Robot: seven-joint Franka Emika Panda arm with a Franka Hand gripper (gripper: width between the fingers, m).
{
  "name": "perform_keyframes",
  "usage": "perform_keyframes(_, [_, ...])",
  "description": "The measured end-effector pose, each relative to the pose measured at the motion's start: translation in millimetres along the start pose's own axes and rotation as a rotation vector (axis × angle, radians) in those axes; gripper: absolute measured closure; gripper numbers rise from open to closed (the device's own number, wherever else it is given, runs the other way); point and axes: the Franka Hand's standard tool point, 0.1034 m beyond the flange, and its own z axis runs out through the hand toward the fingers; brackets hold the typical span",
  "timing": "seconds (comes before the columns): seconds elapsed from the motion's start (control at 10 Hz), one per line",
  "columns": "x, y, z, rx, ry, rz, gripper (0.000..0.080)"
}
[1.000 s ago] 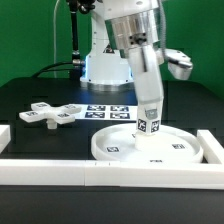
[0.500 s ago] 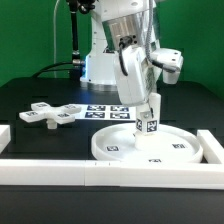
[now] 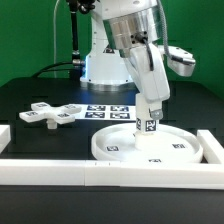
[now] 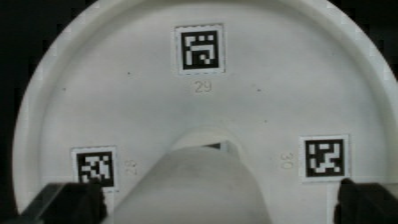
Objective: Assemble round table
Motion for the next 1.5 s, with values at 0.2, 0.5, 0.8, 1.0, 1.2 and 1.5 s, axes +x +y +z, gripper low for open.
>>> perform_keyframes(0.2, [0.1, 0.0, 0.0, 0.0, 0.0, -0.168, 0.0151])
perform_keyframes(0.5, [2.8, 0.8, -3.1, -0.04, 0.041, -0.567, 0.0151])
perform_keyframes(0.8, [1.3, 0.2, -3.9, -0.053, 0.043, -0.855, 0.0151])
perform_keyframes(1.0, [2.0, 0.7, -3.3, -0.057, 0.04, -0.969, 0.0151])
perform_keyframes(1.2, [3.9, 0.4, -3.2, -0.065, 0.047, -1.163, 0.0151])
perform_keyframes(1.5, [3.8, 3.9, -3.8, -0.086, 0.108, -1.521, 0.0151])
